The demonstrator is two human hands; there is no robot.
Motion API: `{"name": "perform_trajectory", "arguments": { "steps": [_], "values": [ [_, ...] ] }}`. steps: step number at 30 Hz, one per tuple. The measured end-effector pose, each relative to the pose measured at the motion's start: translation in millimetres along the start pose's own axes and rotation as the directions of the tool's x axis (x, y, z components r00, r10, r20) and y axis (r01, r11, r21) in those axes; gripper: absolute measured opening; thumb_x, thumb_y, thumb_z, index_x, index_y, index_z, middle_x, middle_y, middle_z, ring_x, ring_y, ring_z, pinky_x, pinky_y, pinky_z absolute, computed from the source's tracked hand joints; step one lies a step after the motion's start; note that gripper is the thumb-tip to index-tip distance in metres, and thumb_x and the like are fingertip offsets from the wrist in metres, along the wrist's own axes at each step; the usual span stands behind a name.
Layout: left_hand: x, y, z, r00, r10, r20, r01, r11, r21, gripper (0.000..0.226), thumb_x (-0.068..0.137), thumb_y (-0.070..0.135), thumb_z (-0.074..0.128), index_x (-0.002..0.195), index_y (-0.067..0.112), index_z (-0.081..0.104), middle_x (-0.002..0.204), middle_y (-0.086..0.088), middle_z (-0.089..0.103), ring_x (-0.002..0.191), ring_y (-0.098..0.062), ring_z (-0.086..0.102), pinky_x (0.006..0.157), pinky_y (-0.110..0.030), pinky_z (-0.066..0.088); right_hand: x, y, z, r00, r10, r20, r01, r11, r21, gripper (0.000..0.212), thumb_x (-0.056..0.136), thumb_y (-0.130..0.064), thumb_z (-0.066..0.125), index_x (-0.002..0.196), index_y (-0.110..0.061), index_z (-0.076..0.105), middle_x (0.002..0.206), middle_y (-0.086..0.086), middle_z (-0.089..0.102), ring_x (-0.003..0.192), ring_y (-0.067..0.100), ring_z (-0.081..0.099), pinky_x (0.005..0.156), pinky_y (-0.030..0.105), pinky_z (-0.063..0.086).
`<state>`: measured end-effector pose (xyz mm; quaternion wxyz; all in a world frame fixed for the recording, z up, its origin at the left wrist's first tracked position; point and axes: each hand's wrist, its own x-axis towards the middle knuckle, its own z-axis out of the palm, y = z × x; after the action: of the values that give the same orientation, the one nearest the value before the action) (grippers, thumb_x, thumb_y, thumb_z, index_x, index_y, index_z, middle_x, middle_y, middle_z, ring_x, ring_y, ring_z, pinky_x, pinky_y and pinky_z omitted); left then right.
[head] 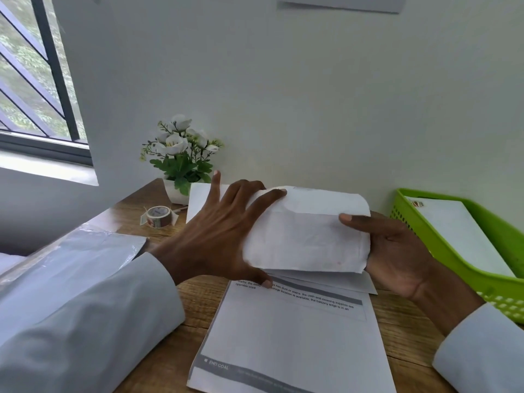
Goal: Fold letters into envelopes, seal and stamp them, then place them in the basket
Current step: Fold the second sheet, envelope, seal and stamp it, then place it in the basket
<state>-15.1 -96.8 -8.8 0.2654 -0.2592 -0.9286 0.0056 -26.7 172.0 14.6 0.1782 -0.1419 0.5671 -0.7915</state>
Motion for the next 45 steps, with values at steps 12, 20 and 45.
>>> {"name": "perform_trajectory", "arguments": {
  "steps": [12,20,45],
  "values": [
    [-1.3,-5.3,1.1,0.999,0.032,0.033,-0.034,0.997,0.069,0.129,0.055,0.099,0.046,0.155,0.024,0.015,0.146,-0.008,0.037,0.136,-0.028,0.033,0.112,-0.072,0.007,-7.2,-3.6,4.2,0.981,0.051,0.189,-0.023,0.989,-0.146,0.037,0.082,0.000,0.061,0.116,-0.008,0.074,0.125,0.017,0.068,0.113,0.029,0.067,0.091,0.037,0.057],
    [-1.1,-1.1,-2.5,1.000,-0.012,0.013,0.012,1.000,0.014,0.135,0.049,0.100,0.048,0.154,0.025,0.012,0.149,-0.005,0.031,0.139,-0.027,0.028,0.113,-0.071,0.008,3.8,0.5,-1.1,0.997,0.012,0.082,-0.003,0.994,-0.107,0.038,0.088,-0.008,0.056,0.124,0.004,0.065,0.125,0.021,0.067,0.109,0.029,0.068,0.095,0.039,0.055],
    [-17.0,-60.9,4.8,0.998,-0.070,0.004,0.070,0.994,-0.089,0.126,0.051,0.087,0.067,0.150,0.021,0.024,0.135,-0.003,0.039,0.118,-0.020,0.035,0.104,-0.036,0.025,42.2,21.1,-33.6,0.703,-0.705,0.087,0.166,0.044,-0.985,0.011,0.087,-0.022,0.073,0.097,-0.018,0.075,0.092,-0.005,0.070,0.083,0.011,0.065,0.073,0.027,0.053]
  ]
}}
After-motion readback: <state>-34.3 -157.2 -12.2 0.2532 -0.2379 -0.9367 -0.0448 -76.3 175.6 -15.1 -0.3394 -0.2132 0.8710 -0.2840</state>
